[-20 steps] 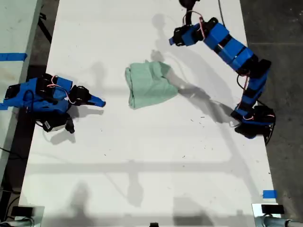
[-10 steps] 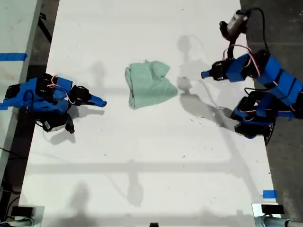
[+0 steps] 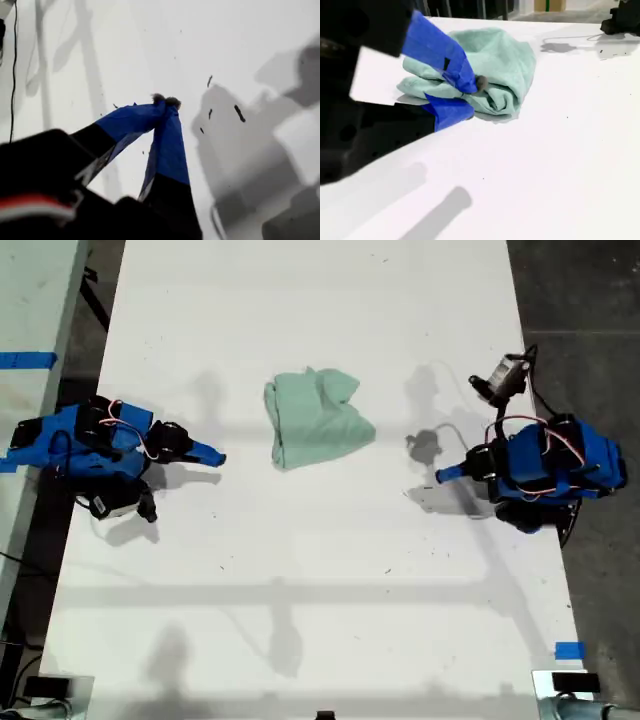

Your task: Fold tshirt

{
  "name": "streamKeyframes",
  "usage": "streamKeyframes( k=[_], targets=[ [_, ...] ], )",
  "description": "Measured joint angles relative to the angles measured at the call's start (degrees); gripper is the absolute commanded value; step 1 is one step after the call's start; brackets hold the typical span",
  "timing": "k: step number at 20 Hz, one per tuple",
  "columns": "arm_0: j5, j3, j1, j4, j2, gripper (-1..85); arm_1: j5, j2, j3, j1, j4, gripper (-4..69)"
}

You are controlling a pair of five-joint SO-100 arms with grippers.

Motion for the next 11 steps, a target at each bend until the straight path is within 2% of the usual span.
streamKeyframes(
  k=[2, 3, 5, 6, 8, 11],
  targets=[
    [0.0, 0.0, 0.0, 0.0, 0.0, 5.2, 5.9, 0.7, 6.2, -0.1, -1.6, 0.5],
    [0.0, 0.0, 0.0, 0.0, 0.0, 5.3, 8.0, 0.1, 7.0, 0.4, -2.4, 5.0],
    [0.0, 0.0, 0.0, 0.0, 0.0, 5.4, 14.0, 0.6, 8.6, 0.6, -3.4, 5.4],
    [0.0, 0.0, 0.0, 0.0, 0.0, 5.4, 14.0, 0.7, 8.7, 0.6, -3.5, 5.4],
    [0.0, 0.0, 0.0, 0.0, 0.0, 5.4, 6.5, 0.9, 10.1, 0.6, -3.7, 5.4],
    [0.0, 0.0, 0.0, 0.0, 0.0, 5.4, -14.9, 1.0, 10.2, 0.4, -3.6, 4.2]
  ],
)
